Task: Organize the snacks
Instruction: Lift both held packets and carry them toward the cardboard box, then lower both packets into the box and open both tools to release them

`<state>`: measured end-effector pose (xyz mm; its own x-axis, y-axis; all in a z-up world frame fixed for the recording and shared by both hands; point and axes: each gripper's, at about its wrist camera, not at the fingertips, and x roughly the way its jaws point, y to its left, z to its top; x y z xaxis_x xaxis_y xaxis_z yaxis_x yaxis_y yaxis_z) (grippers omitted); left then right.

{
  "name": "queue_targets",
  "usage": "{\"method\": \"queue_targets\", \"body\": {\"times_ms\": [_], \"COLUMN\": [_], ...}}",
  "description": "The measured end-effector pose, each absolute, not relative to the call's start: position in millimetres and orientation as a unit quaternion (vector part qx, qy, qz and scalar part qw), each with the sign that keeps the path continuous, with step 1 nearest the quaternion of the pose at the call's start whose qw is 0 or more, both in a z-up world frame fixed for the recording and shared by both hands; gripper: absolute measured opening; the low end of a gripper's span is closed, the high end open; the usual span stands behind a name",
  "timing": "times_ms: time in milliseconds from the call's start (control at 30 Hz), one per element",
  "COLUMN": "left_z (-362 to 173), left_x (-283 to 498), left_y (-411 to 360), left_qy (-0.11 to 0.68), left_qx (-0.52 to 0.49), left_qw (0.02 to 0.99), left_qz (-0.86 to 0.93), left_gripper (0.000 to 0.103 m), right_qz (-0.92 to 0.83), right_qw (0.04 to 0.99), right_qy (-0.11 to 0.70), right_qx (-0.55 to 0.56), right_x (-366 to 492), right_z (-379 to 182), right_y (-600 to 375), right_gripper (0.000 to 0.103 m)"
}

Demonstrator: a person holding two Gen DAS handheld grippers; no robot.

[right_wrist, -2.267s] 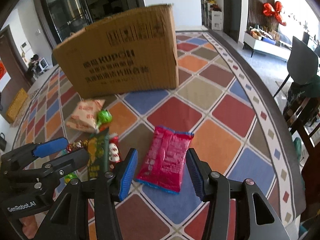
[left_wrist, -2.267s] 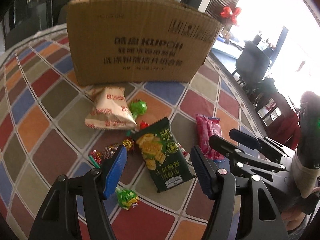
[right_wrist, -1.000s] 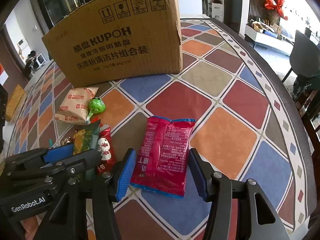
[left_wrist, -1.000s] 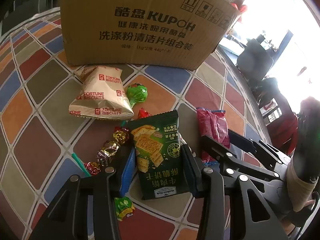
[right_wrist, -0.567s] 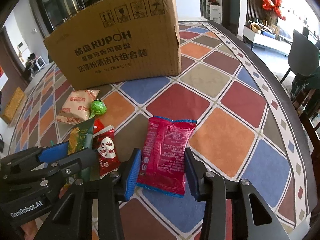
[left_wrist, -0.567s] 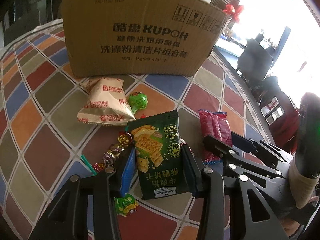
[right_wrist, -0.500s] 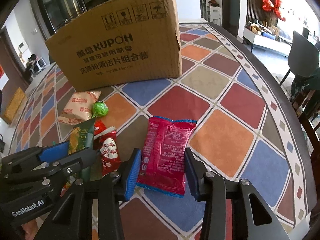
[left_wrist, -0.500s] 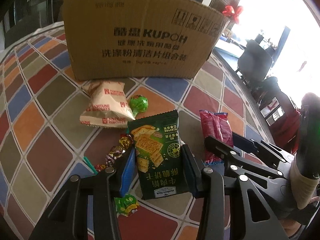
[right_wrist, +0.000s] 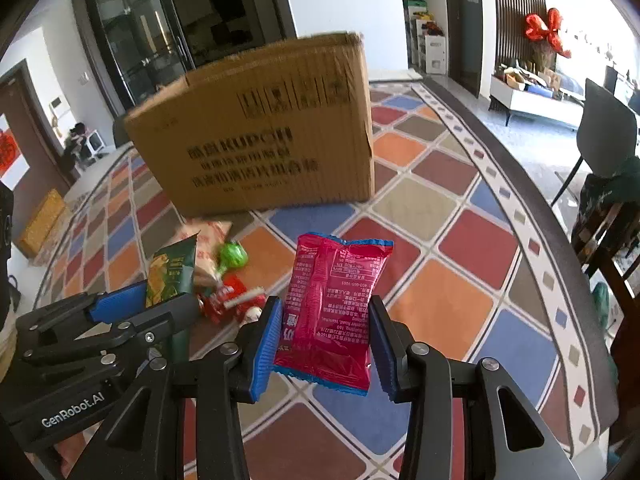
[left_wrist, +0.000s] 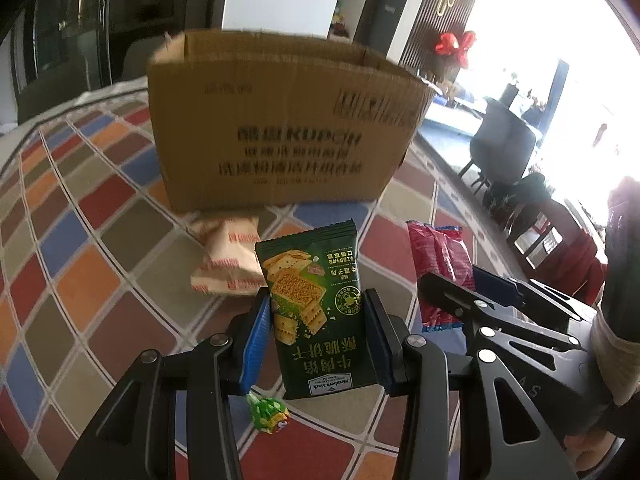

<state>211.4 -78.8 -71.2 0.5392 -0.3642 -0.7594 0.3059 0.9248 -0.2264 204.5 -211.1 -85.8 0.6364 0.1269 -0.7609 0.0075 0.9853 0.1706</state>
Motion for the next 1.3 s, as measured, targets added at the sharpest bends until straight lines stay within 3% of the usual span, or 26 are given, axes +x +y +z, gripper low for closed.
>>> {"method": "queue_targets", "body": {"times_ms": [900, 1300], "left_z": [37, 61], "left_x": [232, 277], "left_y": [-46, -40], "left_qy": [0.307, 0.301], "left_qx": [-0.024, -0.007], "left_qw": [0.936, 0.940], "left_qz": [-0.168, -0.162], "left_gripper": [0.044, 0.044], "right_qz": [0.065, 0.078], "right_qw": [0.953, 0.954], "right_qy": [0.291, 0.285], "right_qx": [0.061, 0.043], "right_x": [231, 274], "right_z": [24, 47], "right_y": [-196, -185], "right_gripper": [0.044, 0.044]}}
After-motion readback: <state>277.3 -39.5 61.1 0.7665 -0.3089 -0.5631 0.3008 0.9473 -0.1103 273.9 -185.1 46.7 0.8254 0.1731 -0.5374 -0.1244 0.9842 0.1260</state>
